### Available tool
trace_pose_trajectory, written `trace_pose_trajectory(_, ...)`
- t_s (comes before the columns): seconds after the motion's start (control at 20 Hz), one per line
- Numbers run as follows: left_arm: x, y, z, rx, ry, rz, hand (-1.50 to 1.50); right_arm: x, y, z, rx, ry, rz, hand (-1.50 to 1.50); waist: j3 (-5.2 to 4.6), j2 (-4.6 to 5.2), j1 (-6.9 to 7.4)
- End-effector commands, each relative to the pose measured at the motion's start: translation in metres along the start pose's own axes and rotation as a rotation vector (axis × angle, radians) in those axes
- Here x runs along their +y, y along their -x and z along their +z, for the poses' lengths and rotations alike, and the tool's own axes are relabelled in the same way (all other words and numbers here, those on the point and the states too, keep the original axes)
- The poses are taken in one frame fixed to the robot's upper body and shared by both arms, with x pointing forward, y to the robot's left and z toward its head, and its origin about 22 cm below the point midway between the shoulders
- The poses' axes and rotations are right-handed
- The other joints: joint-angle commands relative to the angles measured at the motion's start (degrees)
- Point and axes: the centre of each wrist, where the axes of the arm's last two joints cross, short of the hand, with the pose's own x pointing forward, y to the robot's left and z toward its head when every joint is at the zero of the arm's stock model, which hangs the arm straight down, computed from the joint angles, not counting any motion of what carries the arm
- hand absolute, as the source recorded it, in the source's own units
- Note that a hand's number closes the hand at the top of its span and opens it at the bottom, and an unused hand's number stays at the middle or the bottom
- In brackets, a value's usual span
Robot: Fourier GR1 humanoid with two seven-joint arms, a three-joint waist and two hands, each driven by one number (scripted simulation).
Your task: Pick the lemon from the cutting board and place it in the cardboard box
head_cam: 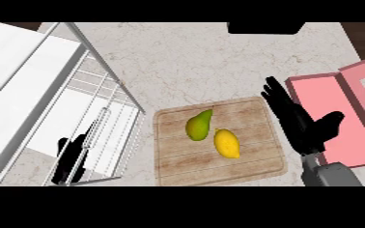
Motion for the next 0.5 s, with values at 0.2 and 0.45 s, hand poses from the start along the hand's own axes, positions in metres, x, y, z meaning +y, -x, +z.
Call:
trace_pose_trajectory(0.2, -0.002, -0.048, 0.010, -0.277, -0.162, 0.162, 0.00, -0.069, -0.054, -0.017, -0.208, 0.118, 0.062, 1.50, 0.22, -1.73, -0.02)
trace_pose_trajectory(0.45, -0.026, -0.063, 0.001, -0.284, -0.124, 0.205, 0.00, -0.089, -0.034, -0.009, -0.164, 0.195, 0.417, -1.50, 0.18, -1.19, 0.76)
